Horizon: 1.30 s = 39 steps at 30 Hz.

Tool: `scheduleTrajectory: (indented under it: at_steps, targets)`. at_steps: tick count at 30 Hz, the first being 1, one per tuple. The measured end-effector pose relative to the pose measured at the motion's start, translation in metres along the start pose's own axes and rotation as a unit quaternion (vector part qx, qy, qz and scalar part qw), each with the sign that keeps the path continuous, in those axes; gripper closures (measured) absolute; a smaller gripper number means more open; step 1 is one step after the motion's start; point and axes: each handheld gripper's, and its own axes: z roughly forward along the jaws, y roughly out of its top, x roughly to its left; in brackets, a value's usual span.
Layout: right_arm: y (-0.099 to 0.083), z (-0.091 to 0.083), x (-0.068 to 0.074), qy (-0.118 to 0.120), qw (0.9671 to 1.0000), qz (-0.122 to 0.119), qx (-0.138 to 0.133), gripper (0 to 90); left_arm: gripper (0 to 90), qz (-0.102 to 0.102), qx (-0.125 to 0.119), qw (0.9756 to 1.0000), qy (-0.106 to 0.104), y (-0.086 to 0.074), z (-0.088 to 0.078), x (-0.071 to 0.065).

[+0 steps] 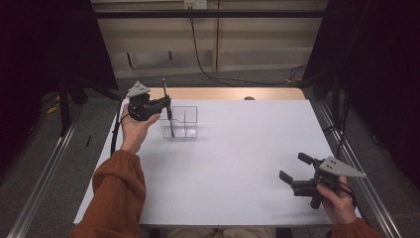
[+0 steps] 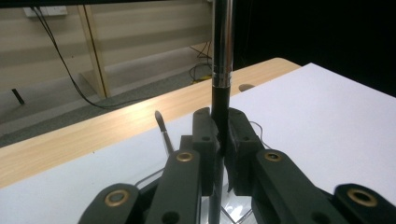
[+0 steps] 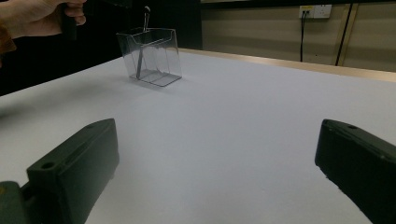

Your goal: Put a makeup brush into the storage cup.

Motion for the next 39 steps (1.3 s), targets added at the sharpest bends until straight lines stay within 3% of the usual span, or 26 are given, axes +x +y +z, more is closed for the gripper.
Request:
scheduleTrajectory:
  at_steps: [23, 39]
  targets:
    - [0.0, 0.0, 0.0, 0.002, 1.0, 0.0, 0.002, 0.0, 84.2, -0.018, 0.027, 0.9994, 0.009, -0.017, 0.002, 0.008]
    - [-0.001, 0.001, 0.0, 0.0, 1.0, -0.002, 0.005, 0.0, 84.1, -0.013, 0.045, 0.9989, 0.011, -0.023, 0.008, 0.004]
